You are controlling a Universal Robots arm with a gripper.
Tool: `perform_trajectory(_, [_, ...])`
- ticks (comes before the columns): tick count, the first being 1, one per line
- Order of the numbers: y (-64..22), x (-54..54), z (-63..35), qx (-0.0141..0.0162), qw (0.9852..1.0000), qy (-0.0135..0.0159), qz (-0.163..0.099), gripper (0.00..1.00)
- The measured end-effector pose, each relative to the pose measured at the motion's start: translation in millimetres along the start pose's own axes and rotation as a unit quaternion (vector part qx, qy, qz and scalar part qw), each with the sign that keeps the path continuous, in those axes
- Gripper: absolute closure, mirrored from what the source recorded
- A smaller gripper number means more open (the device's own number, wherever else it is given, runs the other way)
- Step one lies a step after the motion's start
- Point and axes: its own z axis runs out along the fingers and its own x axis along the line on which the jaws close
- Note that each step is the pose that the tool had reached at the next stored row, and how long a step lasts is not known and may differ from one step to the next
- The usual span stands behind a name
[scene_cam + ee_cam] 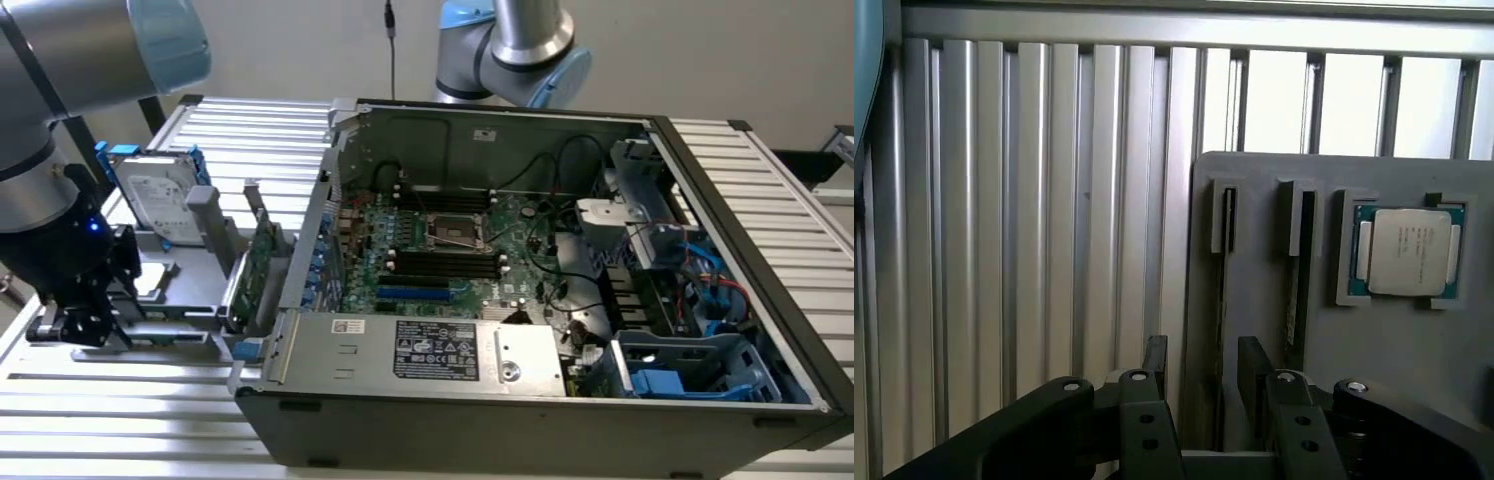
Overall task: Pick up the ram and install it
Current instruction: 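Pick up the ram and move it above insertion slot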
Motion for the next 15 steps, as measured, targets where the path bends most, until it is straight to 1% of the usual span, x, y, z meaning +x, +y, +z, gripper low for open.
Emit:
perform_trajectory(5, [0.0, -0.3, 8.6, 0.0001, 1.0, -0.0005, -0.002, 0.58])
perform_trajectory(8, [0.2, -0.4, 11.8, 0.0001, 1.0, -0.0022, -0.004, 0.58])
perform_trajectory(10, [0.1, -0.6, 13.0, 0.0001, 1.0, -0.0045, -0.005, 0.58])
perform_trajectory(13, [0.0, -0.9, 14.2, -0.0006, 0.9999, -0.0097, -0.007, 0.58])
perform_trajectory(15, [0.0, -1.0, 15.1, -0.0015, 0.9999, -0.0124, -0.008, 0.58])
